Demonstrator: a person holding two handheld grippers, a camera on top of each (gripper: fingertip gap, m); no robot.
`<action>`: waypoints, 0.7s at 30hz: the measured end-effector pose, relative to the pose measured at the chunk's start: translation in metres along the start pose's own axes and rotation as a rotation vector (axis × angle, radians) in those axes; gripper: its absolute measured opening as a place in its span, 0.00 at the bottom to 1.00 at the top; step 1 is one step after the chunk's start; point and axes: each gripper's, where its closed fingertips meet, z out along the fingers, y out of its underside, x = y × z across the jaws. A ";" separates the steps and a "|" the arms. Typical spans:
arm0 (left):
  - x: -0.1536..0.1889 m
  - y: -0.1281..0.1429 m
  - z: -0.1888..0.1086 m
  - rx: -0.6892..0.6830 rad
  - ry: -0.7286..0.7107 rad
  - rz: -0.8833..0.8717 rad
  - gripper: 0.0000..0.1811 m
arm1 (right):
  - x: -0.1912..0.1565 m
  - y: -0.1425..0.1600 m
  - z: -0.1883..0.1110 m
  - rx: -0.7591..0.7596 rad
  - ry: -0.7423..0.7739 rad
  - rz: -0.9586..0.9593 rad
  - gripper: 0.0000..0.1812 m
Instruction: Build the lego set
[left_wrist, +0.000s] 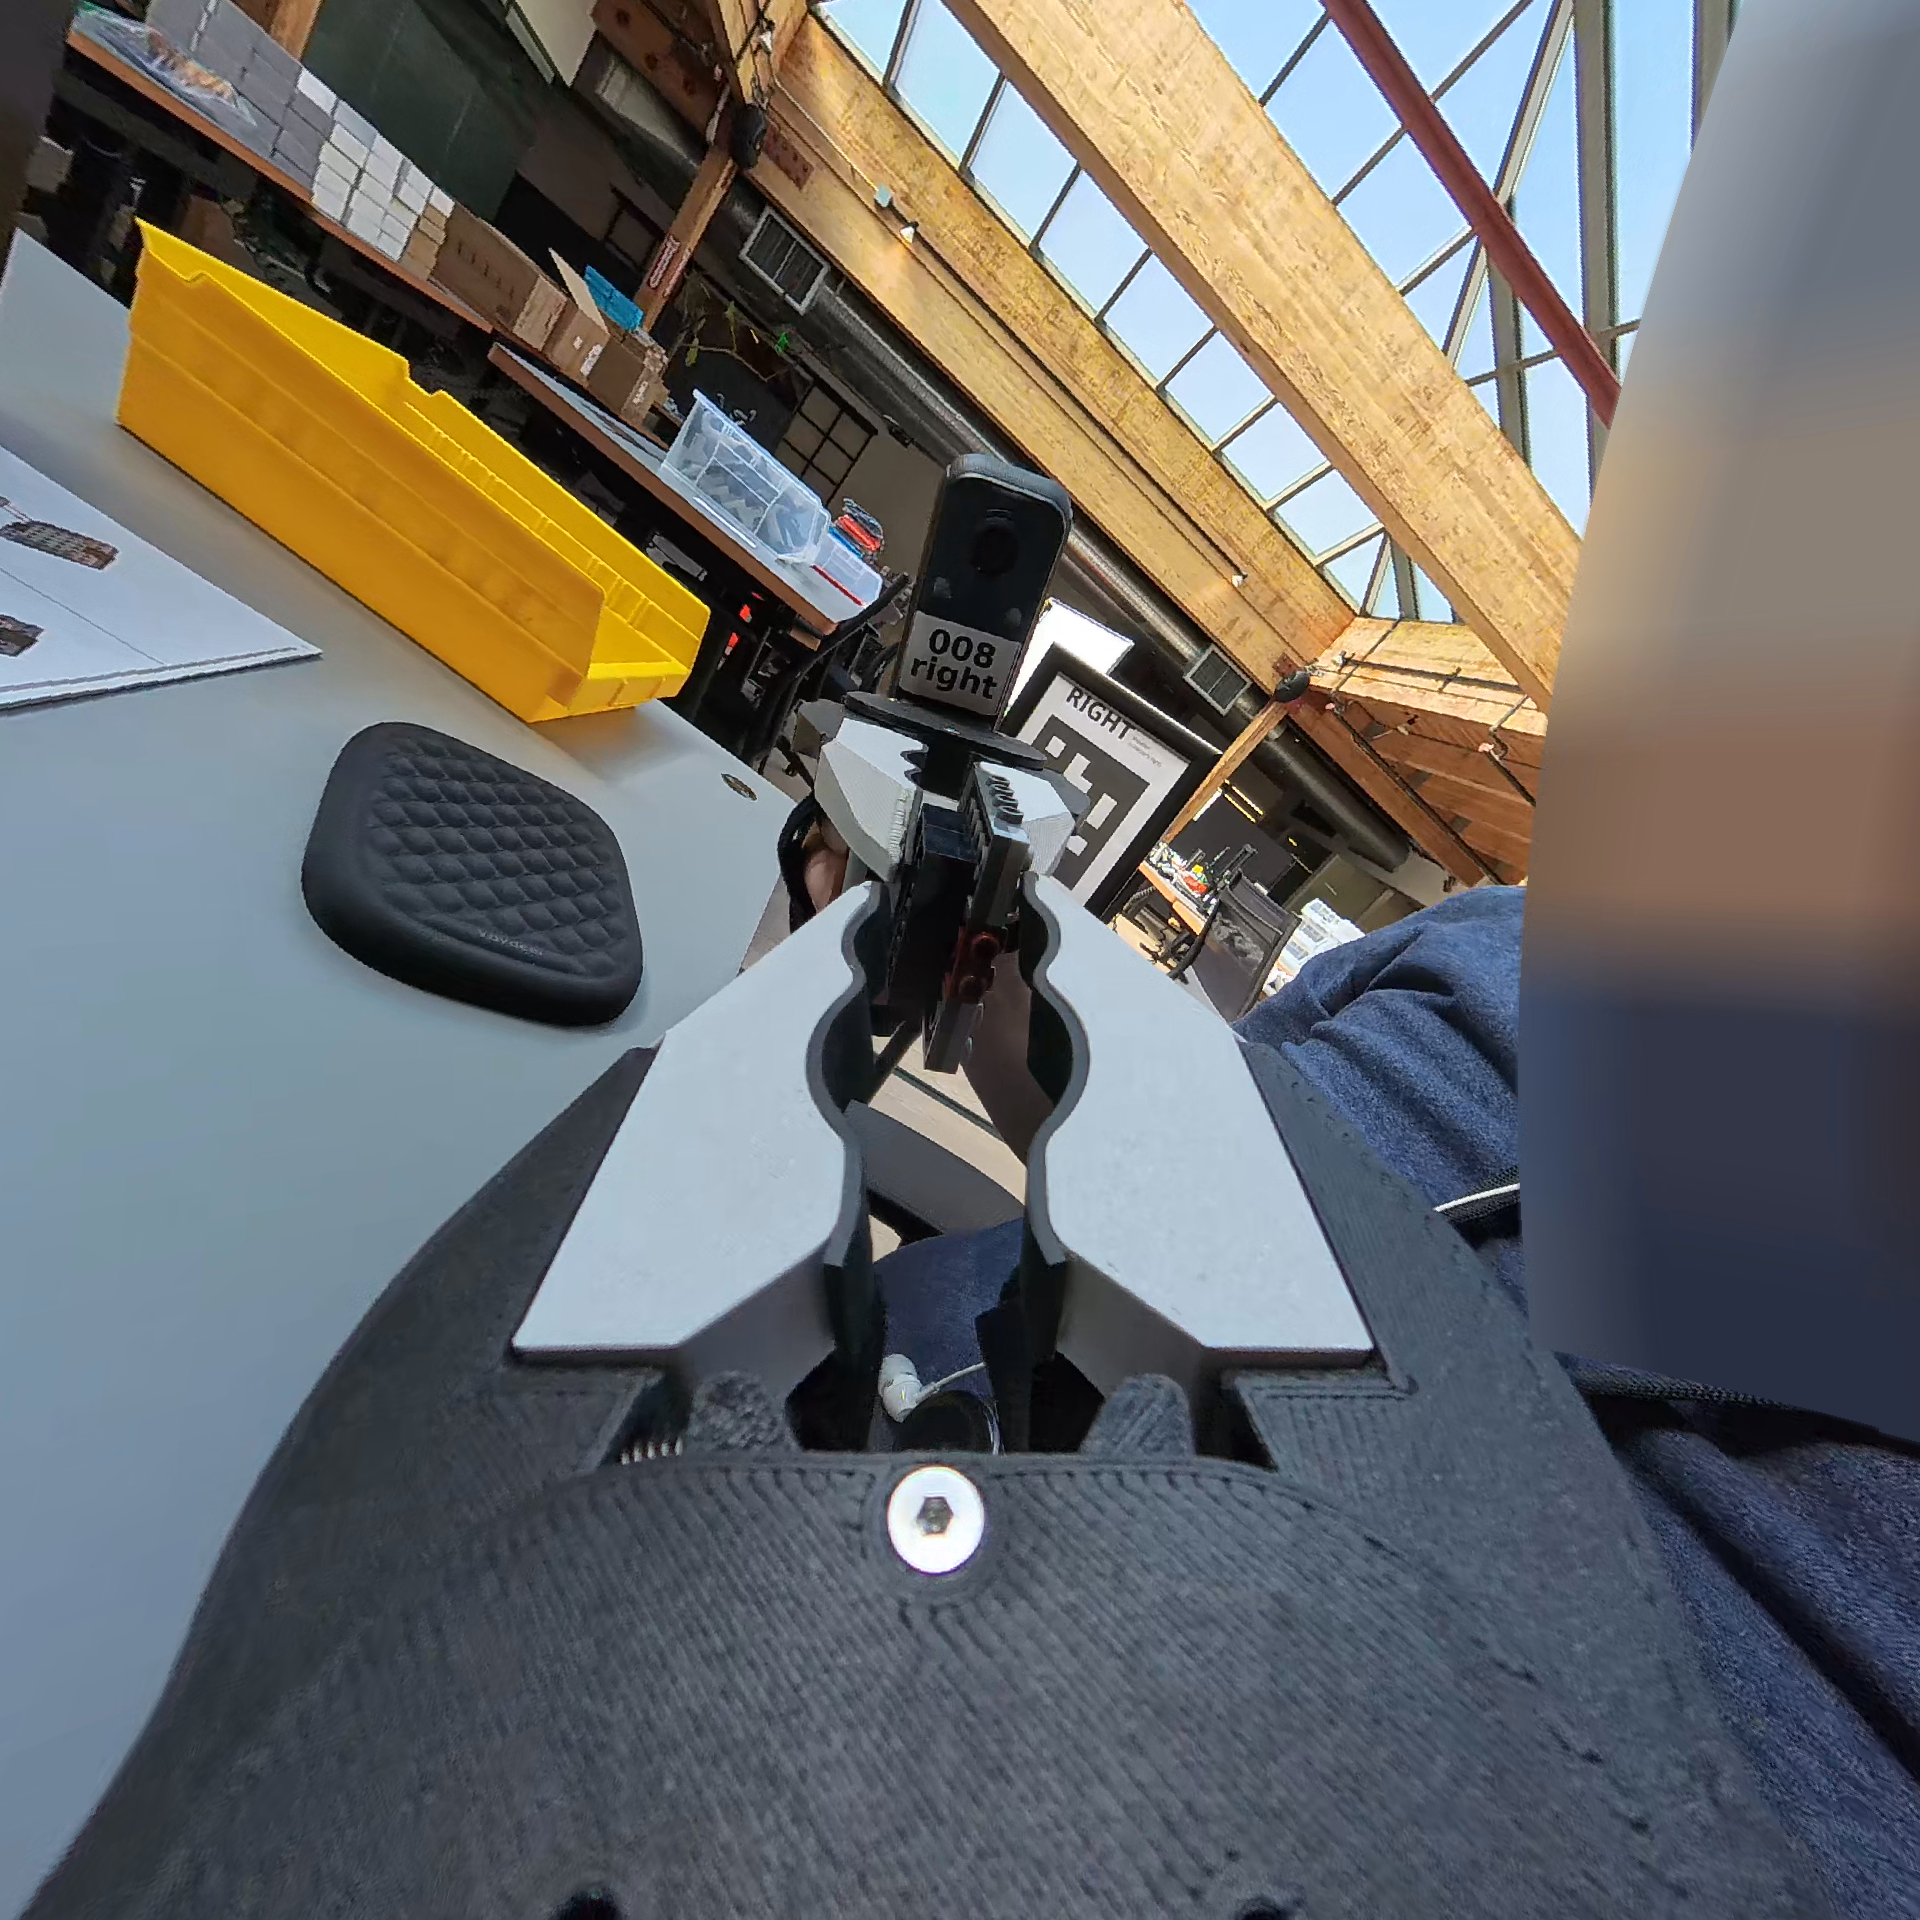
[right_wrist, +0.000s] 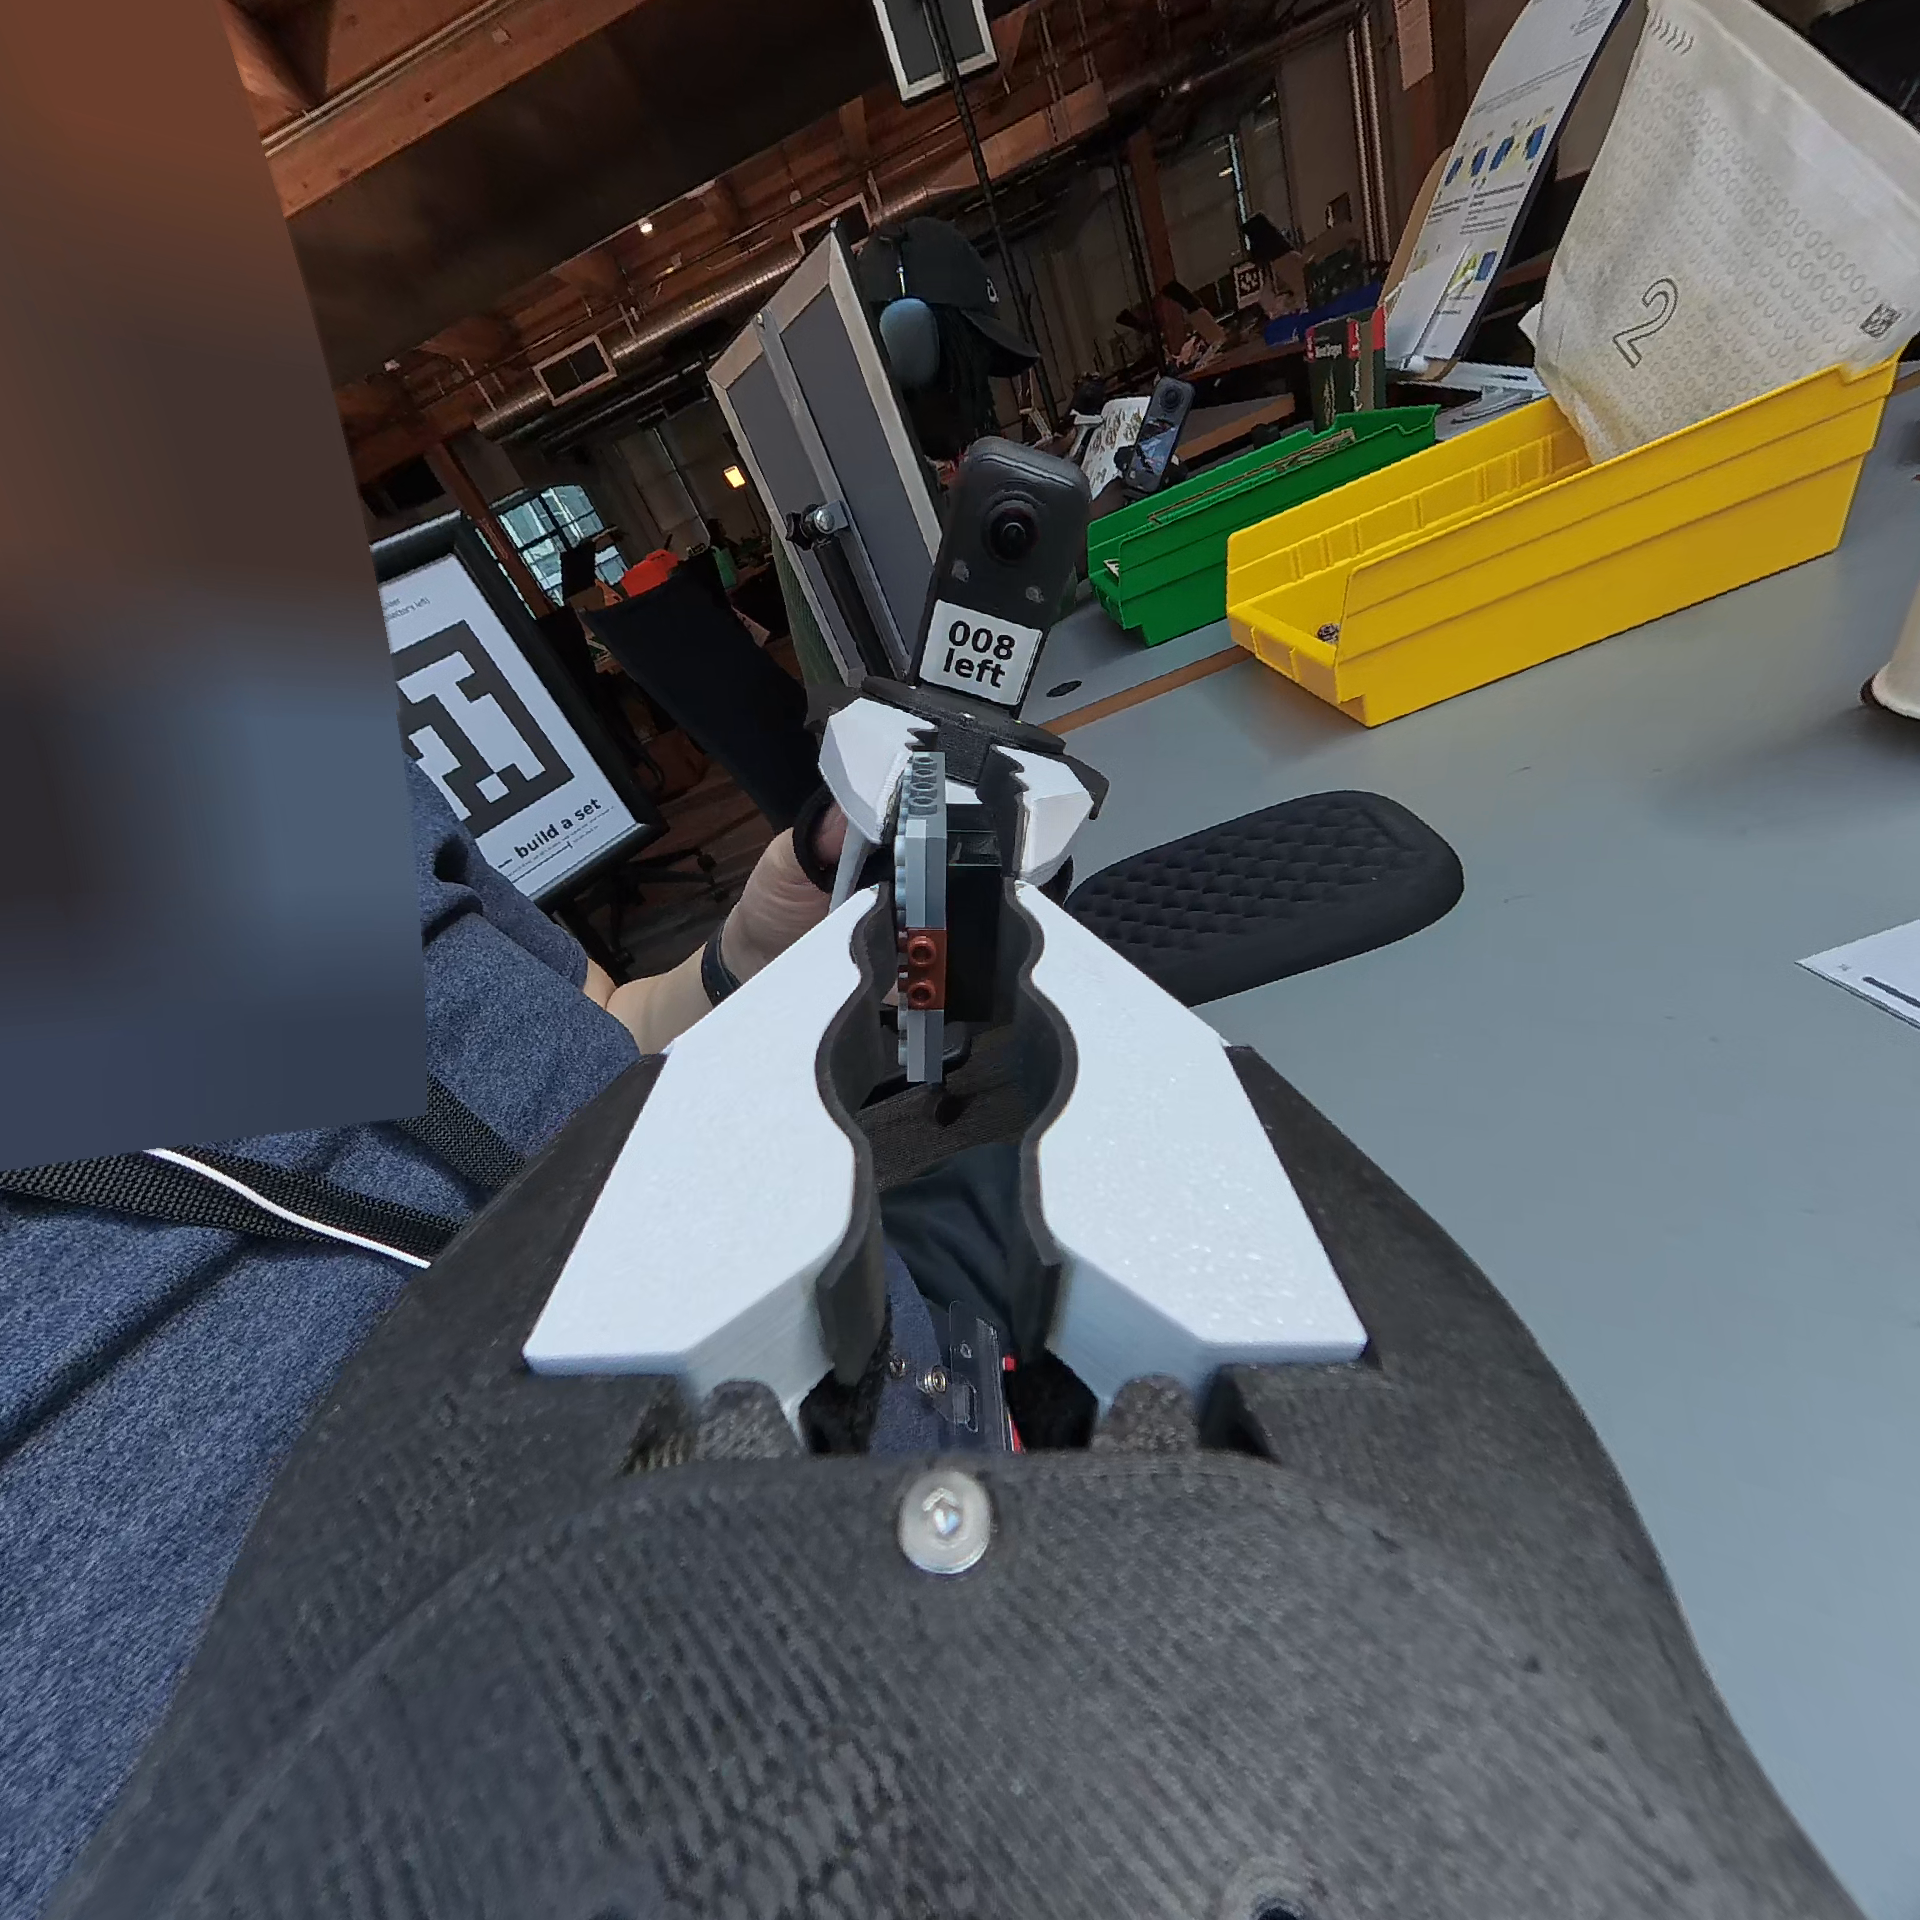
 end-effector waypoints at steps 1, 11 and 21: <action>-0.001 -0.001 -0.001 0.005 -0.008 0.009 0.13 | 0.001 0.000 0.000 0.001 0.005 -0.004 0.10; 0.002 -0.002 -0.002 0.018 -0.059 0.162 0.10 | 0.000 0.003 0.002 -0.016 0.028 -0.044 0.10; 0.000 -0.006 -0.005 0.040 -0.013 0.057 0.14 | 0.004 0.001 0.004 0.025 0.003 0.075 0.10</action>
